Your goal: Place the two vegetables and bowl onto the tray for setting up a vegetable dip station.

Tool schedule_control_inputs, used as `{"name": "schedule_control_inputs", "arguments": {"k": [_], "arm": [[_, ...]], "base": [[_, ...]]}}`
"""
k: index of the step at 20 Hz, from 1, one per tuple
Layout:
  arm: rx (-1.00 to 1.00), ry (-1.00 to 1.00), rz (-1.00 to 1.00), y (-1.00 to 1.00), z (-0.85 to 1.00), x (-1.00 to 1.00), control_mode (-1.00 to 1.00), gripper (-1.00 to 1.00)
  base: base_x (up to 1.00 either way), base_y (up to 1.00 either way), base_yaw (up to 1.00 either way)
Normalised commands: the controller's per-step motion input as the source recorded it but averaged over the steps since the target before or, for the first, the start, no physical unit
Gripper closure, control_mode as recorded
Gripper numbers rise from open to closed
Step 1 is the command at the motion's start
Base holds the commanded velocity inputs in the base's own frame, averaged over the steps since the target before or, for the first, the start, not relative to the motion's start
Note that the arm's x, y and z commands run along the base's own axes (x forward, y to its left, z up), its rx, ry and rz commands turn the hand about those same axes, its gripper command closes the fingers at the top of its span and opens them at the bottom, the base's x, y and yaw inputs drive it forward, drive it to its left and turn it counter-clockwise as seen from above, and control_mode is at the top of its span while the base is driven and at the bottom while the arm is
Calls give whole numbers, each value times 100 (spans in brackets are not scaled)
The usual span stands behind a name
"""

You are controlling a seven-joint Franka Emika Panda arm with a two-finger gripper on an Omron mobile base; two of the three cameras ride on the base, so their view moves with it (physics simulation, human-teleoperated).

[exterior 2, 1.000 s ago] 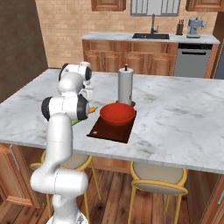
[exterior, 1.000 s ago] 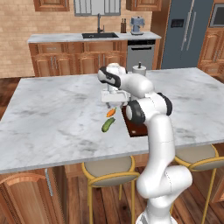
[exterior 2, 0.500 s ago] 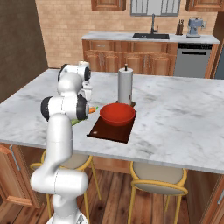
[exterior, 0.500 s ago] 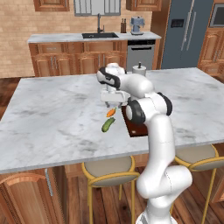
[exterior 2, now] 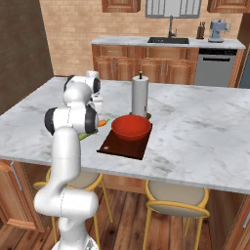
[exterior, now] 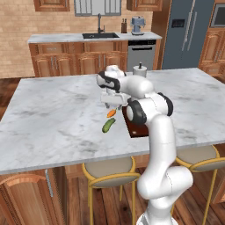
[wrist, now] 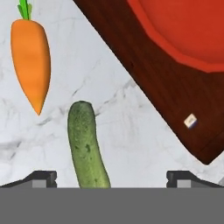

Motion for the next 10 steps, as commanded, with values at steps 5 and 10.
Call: {"name": "schedule_control_inputs", "arguments": {"k": [5,10], "arm": [[0,-2,0,0,-14,22,-100,-100],[0,-6,0,0,-14,27,-100,-100]], "base": [[0,0,0],[0,0,0]]}}
